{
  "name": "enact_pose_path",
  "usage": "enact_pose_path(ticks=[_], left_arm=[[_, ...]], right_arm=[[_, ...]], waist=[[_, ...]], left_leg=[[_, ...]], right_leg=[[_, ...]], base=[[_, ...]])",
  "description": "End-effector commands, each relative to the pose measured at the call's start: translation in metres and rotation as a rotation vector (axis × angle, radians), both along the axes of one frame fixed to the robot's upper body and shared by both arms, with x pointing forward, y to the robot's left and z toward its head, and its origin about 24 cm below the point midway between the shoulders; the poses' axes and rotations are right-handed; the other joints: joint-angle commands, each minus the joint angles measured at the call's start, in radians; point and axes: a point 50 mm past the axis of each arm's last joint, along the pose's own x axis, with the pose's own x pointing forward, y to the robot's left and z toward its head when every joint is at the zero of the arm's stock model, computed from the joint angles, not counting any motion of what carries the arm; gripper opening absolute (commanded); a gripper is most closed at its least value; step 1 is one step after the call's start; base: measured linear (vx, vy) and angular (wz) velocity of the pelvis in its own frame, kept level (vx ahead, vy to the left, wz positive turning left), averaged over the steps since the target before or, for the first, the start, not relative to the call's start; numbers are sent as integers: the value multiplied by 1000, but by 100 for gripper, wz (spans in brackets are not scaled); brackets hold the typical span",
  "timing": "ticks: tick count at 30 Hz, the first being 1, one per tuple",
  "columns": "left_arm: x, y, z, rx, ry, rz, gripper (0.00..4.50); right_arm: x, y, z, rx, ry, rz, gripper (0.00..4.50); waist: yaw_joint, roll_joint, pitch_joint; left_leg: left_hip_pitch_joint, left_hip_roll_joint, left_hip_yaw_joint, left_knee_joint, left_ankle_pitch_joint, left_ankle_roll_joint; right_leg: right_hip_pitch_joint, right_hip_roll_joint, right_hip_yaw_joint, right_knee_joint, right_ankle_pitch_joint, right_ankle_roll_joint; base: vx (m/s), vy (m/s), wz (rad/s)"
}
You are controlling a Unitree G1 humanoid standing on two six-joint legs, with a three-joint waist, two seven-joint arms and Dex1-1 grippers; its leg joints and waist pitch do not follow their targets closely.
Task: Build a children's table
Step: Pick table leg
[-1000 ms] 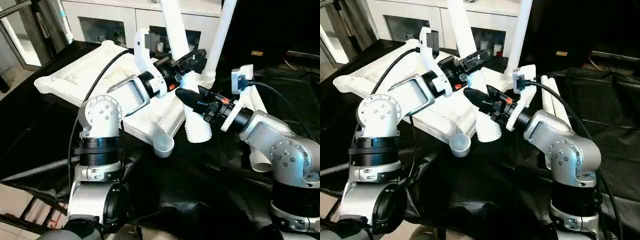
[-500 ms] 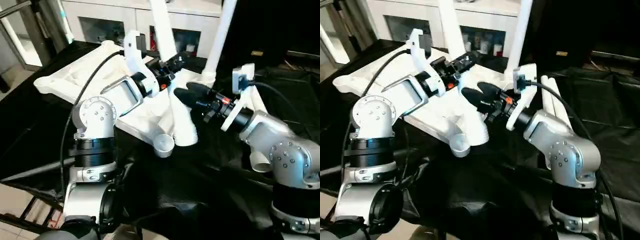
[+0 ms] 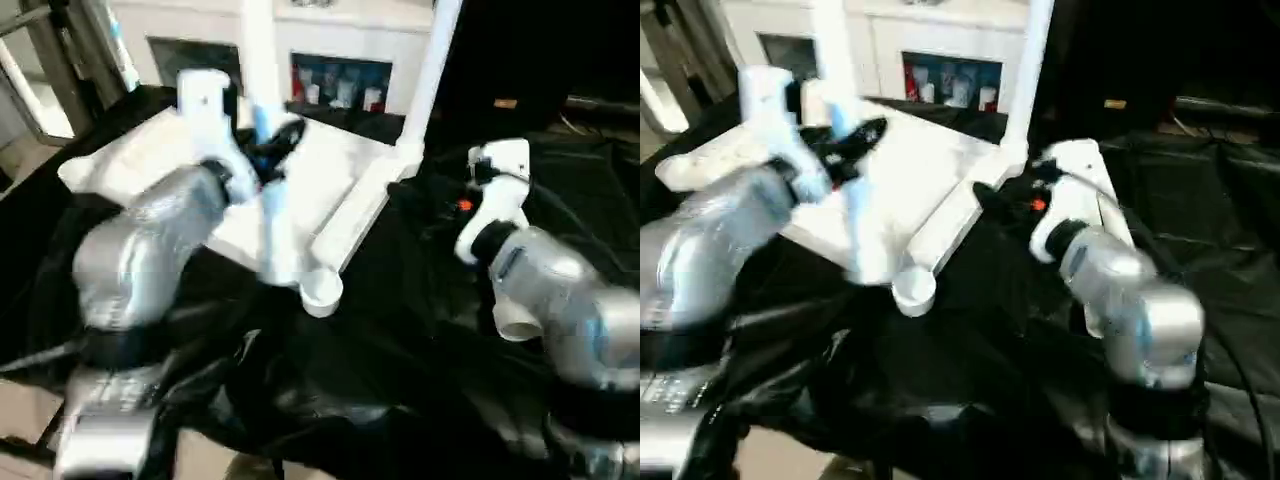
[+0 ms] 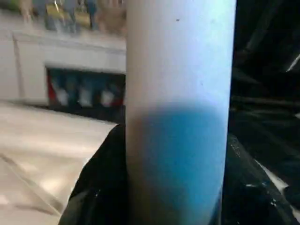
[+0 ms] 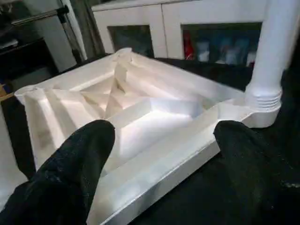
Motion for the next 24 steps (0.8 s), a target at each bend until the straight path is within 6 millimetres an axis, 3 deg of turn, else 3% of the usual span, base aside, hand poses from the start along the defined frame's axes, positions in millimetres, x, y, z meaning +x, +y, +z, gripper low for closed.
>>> enact_pose_path(ticks=[1, 4, 11, 15, 24], left_arm=[[-6, -1, 3, 28, -61, 5, 185], [-10, -2, -14, 89, -22, 14, 185], [-10, -2, -15, 91, -21, 14, 185], [-10, -2, -15, 91, -21, 14, 185], [-10, -2, -15, 91, -21, 14, 185]], right_arm=[[-1, 3, 2, -5, -30, -23, 393], [-2, 11, -5, -32, -13, -36, 393], [-2, 12, -5, -33, -12, -37, 393], [-2, 12, -5, -33, -12, -37, 393], [-2, 12, -5, -33, -12, -37, 393]], waist=[[-9, 9, -86], [-14, 6, -77], [-22, 7, -74], [-33, 6, -75], [-38, 7, -76]], left_leg=[[28, 23, -15, -68, -279, -66], [29, 22, -14, -72, -311, -66], [32, 22, -18, -75, -351, -71], [27, 20, -18, -75, -335, -67], [27, 21, -15, -73, -302, -60]], right_leg=[[38, -53, 42, -85, -259, -88], [32, -53, 42, -91, -319, -83], [28, -51, 42, -95, -353, -62], [31, -52, 42, -94, -337, -68], [33, -51, 43, -90, -287, -91]], base=[[0, 0, 0], [0, 0, 0], [0, 0, 0], [0, 0, 0], [0, 0, 0]])
